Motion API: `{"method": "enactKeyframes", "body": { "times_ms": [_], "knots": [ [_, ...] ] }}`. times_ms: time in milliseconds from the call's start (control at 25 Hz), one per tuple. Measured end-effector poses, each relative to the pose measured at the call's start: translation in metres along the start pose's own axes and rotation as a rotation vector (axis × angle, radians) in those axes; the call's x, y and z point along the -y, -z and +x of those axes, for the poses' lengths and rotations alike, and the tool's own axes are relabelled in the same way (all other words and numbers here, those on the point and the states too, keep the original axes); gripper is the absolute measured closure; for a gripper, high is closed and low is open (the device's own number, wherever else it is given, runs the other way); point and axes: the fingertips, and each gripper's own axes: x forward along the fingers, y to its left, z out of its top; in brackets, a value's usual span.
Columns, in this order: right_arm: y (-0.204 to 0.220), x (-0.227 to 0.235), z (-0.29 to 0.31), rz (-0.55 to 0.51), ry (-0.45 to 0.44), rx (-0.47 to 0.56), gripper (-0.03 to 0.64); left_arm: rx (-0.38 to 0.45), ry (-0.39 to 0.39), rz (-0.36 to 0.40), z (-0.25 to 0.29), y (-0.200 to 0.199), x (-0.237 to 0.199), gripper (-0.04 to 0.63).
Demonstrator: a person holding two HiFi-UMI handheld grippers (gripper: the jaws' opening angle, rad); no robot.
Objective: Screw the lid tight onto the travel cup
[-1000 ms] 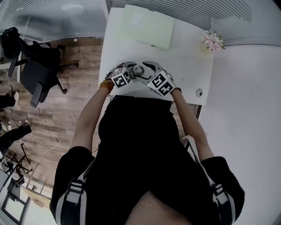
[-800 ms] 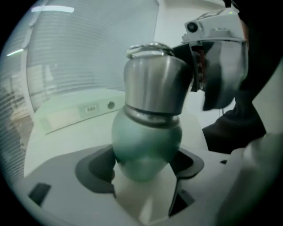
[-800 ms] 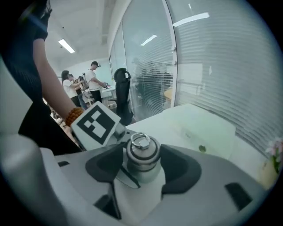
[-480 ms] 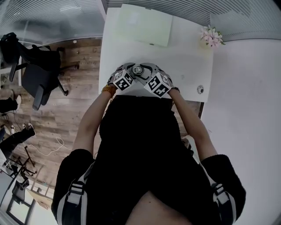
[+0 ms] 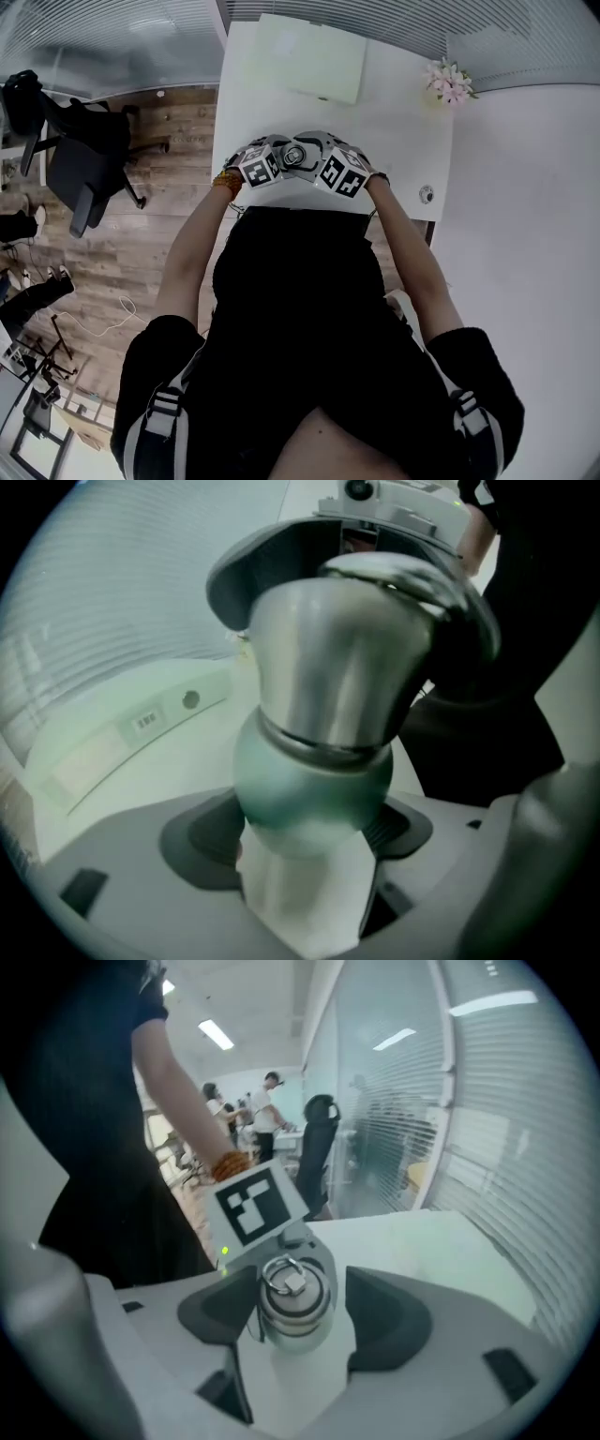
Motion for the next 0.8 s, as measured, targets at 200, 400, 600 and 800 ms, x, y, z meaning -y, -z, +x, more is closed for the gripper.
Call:
{"method": "enactKeyframes", "body": {
  "times_ms": [200,400,600,800],
  "knots": [
    [-0.002,-0.003,0.001,0.135,0.259,0.057,0.316,0.128,-0.205,-0.178,-0.004,-0.002,-0.005,0.216],
    [0.000,0.001,0.006,0.141,0.352,0.025,0.354,0.146,-0.289,-0.265,-0.003,-0.001,-0.005,0.218],
    [0.000,-0.006,0.011,-0.038,0.174,-0.016,0.359,0.016,-0.138,-0.131,0.000,0.004,-0.002,0.218],
    [0.000,-0.020,0.012,-0.277,-0.027,-0.058,0.364,-0.092,0.079,0.098,-0.002,0.008,0.010,0.216]
  ]
}}
